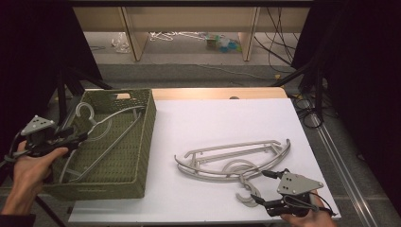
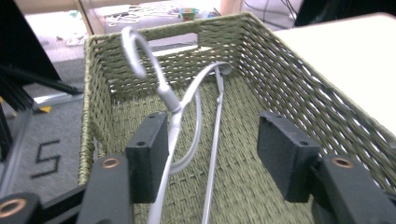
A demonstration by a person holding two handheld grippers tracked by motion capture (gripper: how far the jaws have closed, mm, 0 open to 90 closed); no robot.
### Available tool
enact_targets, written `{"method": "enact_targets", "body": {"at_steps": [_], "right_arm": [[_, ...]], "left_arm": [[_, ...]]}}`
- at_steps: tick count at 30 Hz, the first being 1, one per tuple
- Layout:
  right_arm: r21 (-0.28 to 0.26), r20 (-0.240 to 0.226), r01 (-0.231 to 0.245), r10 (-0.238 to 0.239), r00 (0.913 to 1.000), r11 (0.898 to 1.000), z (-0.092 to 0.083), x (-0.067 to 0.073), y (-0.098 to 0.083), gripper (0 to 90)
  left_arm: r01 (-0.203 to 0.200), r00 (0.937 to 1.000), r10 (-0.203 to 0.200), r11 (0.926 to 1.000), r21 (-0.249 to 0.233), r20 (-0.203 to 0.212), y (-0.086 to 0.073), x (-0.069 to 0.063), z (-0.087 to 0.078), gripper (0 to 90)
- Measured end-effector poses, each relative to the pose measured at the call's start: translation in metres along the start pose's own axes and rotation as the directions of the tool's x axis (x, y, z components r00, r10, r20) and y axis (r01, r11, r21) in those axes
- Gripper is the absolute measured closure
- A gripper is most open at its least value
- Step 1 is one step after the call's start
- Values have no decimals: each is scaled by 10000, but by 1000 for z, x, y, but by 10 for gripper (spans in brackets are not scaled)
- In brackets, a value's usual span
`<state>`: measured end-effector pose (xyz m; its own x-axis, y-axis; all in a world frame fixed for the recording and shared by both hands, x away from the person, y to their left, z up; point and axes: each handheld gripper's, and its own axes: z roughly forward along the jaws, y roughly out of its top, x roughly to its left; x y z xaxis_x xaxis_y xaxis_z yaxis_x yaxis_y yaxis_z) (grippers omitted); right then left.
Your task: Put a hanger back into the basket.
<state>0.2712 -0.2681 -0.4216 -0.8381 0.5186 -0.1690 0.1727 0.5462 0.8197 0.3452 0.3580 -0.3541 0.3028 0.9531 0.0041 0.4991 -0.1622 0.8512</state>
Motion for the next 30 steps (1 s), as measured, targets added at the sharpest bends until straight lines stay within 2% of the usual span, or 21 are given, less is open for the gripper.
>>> {"method": "enact_targets", "body": {"at_steps": [2, 4, 5, 6, 7, 9, 10, 13, 15, 16, 18, 19, 20, 21, 22, 23, 24, 25, 26, 28, 30], "right_arm": [[10, 2, -21, 21, 10000, 10000, 0, 0, 0, 222], [-53, 24, -15, 15, 10000, 10000, 0, 0, 0, 222], [-68, 32, 7, -7, 10000, 10000, 0, 0, 0, 222], [-81, 42, -9, 9, 10000, 10000, -1, 0, 0, 222], [-90, 58, -20, 20, 10000, 10000, -1, 0, 0, 221], [-98, 67, -38, 39, 10000, 9999, -1, 0, 0, 221], [-104, 81, -47, 48, 10000, 9999, 0, 0, -1, 218], [-132, 59, -125, 126, 9999, 9998, -1, -1, -2, 216], [-175, 94, -202, 204, 9997, 9996, -1, -2, -2, 211], [-281, 178, -215, 220, 9996, 9994, 0, -3, -3, 210], [-336, 256, -288, 296, 9992, 9990, 1, -4, -5, 193], [-332, 228, -375, 383, 9990, 9987, 0, -5, -6, 192], [-405, 238, -359, 369, 9990, 9985, 0, -6, -7, 189], [-611, 326, -476, 497, 9982, 9970, 1, -7, -7, 182], [-592, 312, -568, 587, 9978, 9966, 0, -8, -8, 179], [-664, 368, -591, 616, 9974, 9960, 0, -9, -8, 175], [-731, 358, -641, 668, 9971, 9953, 0, -10, -9, 173], [-731, 358, -641, 668, 9971, 9953, 0, -10, -9, 173], [-883, 386, -711, 747, 9965, 9936, -1, -11, -9, 171], [-1103, 466, -790, 845, 9953, 9908, -1, -12, -9, 171], [-1257, 546, -932, 1006, 9934, 9877, -2, -13, -9, 172]], "left_arm": [[-401, 9992, 402, 9987, 304, -39, -1, -4, 1, 454], [-351, 9994, 349, 9990, 280, 86, -3, -6, 2, 462], [-101, 9986, 94, 9999, 129, 518, -6, -12, 2, 463], [-41, 9975, 43, 10000, -29, 698, -9, -19, 1, 461], [-295, 9962, 299, 9995, -66, 816, -9, -23, 0, 449], [-252, 9936, 293, 9989, -385, 1087, -12, -36, -4, 419], [-354, 9907, 418, 9980, -517, 1294, -14, -44, -8, 403], [-480, 9823, 683, 9918, -1186, 1743, -19, -74, -14, 363], [-533, 9716, 844, 9883, -1432, 2209, -22, -96, -17, 338], [-812, 9601, 1234, 9818, -1717, 2511, -24, -108, -16, 324], [-714, 9496, 1228, 9807, -1823, 2885, -28, -126, -15, 302], [-788, 9424, 1368, 9777, -1949, 3052, -29, -135, -14, 291], [-788, 9424, 1368, 9777, -1949, 3052, -29, -135, -14, 281], [-550, 9346, 1196, 9791, -1958, 3351, -32, -146, -12, 252], [-588, 9231, 1304, 9775, -2024, 3617, -34, -159, -9, 224], [-687, 9134, 1457, 9755, -2088, 3800, -35, -164, -8, 219], [-696, 9078, 1493, 9752, -2103, 3920, -37, -169, -7, 221], [-696, 9078, 1493, 9752, -2103, 3920, -37, -169, -7, 221], [-745, 9062, 1564, 9736, -2158, 3929, -41, -176, -4, 215], [-842, 9006, 1737, 9690, -2321, 3984, -47, -182, 1, 208], [-839, 9070, 1703, 9693, -2310, 3852, -52, -186, 5, 206]]}}
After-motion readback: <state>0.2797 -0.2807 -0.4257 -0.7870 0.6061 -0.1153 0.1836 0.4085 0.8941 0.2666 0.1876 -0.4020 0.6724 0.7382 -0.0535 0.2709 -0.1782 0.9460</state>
